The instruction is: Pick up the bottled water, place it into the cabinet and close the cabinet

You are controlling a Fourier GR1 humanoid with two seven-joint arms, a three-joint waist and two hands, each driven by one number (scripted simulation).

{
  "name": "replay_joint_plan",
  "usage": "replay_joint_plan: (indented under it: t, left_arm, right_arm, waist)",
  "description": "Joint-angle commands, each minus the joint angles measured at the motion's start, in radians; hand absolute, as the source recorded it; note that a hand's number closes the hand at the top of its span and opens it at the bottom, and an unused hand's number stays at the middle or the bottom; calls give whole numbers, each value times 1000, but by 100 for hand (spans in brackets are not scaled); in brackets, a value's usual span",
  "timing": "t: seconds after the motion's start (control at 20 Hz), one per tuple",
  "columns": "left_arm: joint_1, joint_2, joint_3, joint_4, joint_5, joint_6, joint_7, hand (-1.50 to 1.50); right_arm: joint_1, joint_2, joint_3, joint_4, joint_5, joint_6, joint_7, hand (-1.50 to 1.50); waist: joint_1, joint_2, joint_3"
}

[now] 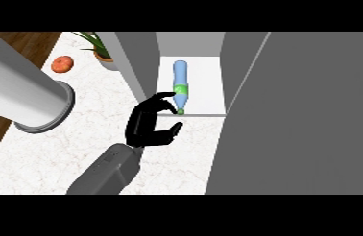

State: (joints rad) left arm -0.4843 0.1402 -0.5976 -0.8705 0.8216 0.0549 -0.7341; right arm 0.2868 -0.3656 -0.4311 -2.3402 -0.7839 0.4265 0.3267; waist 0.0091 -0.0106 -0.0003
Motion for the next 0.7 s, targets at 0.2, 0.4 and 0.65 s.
replay_joint_plan:
  t: [0.2,0.4,0.65]
  left_arm:
    - [233,182,-35,-247,3,-102,31,-150]
    - [313,293,-7,-429,15,-71,73,-150]
    - [425,387,37,-469,-1,-64,12,-150]
  right_arm:
    - [49,11,75,-263,106,-10,31,150]
    - [24,-9,192,-252,72,-47,92,150]
    - [-9,-9,326,-312,81,-112,122,150]
  waist:
    - [0,-5,-1]
    - [9,-2,-1]
    - [2,-3,-3]
